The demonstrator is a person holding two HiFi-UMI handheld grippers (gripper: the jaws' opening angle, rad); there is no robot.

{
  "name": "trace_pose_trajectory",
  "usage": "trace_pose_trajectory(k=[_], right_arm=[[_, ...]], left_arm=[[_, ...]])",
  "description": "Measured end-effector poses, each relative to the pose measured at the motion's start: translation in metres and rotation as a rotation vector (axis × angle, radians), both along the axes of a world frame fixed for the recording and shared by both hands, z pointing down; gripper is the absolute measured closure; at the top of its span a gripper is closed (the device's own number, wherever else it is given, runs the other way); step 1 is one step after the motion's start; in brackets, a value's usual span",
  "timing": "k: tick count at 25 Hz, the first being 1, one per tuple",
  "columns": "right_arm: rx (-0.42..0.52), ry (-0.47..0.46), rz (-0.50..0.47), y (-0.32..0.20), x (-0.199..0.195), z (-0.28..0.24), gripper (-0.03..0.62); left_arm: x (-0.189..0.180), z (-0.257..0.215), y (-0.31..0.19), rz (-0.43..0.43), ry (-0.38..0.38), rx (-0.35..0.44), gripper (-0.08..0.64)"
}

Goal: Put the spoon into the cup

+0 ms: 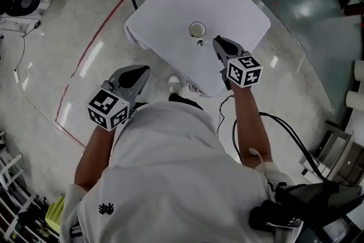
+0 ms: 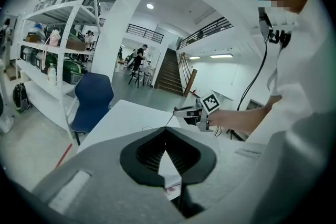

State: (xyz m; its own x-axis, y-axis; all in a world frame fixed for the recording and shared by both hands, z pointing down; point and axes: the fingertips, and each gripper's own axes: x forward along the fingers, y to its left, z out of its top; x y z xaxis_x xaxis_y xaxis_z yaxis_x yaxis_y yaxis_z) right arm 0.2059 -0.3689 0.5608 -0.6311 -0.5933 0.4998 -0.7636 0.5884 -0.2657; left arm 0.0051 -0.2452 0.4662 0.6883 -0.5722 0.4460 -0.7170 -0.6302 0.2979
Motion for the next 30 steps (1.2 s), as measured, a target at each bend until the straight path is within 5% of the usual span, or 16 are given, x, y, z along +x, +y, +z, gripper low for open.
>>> trace_pose_trajectory(k=[10,30], right_arm=[[-0.089,0.002,-0.057,-0.071,0.008,0.075,0.549],[-0.205,0.002,-0.085,-0.091,-0.006,0.162,0.548]], left_arm=[[0.014,0.006,-0.044,-0.09,-0.061,-0.034,0.552],[0.002,0.007,-0.059,-0.17,-0.13,-0.089,0.552]])
